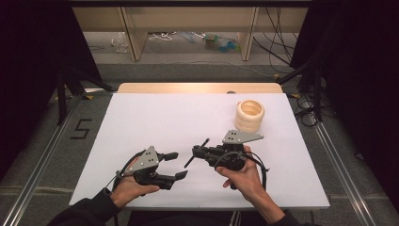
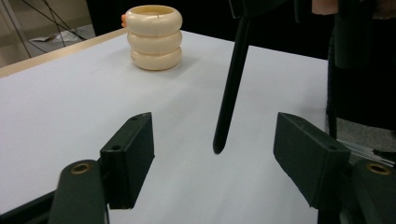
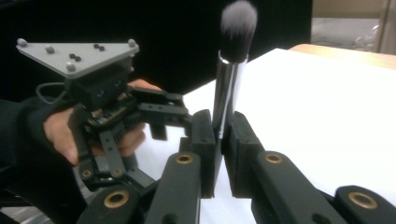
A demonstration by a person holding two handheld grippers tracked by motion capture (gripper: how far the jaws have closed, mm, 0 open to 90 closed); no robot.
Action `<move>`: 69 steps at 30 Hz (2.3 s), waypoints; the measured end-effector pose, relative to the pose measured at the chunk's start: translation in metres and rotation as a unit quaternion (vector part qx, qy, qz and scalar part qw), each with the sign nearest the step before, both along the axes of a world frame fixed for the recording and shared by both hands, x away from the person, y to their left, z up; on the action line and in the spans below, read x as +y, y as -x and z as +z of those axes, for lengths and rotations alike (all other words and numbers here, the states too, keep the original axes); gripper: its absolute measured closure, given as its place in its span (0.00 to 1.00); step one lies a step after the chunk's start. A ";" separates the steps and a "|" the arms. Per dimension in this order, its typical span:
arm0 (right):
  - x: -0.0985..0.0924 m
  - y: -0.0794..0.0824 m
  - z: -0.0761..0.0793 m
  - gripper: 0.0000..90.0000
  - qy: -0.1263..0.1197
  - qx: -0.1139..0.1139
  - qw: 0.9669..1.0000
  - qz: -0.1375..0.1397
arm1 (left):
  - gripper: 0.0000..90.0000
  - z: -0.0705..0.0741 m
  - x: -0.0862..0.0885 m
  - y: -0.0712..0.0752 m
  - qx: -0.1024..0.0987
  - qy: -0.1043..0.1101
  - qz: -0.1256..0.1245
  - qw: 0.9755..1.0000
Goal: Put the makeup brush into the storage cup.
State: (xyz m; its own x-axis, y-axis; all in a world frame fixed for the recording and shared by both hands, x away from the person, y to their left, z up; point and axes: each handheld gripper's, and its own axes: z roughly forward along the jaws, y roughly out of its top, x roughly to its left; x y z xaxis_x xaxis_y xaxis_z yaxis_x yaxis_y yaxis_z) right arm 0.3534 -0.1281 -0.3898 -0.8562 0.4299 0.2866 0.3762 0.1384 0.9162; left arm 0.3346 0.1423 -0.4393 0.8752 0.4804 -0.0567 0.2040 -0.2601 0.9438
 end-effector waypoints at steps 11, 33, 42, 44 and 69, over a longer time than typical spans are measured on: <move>-0.017 -0.006 0.006 0.93 0.038 -0.026 0.999 -0.029 | 0.30 0.000 0.003 -0.001 -0.001 -0.007 0.009 1.000; -0.048 -0.020 0.018 0.93 0.097 -0.054 0.991 -0.080 | 0.19 0.001 0.005 0.001 0.009 -0.007 0.018 1.000; -0.065 -0.027 0.023 0.93 0.106 -0.053 0.987 -0.107 | 0.19 0.002 0.007 -0.001 0.004 -0.005 0.023 1.000; -0.068 -0.029 0.023 0.93 0.106 -0.054 0.987 -0.110 | 0.19 0.002 0.007 -0.001 0.004 -0.004 0.024 1.000; -0.114 -0.047 0.034 0.93 0.145 -0.063 0.971 -0.178 | 0.19 0.001 0.006 -0.001 0.009 -0.007 0.023 1.000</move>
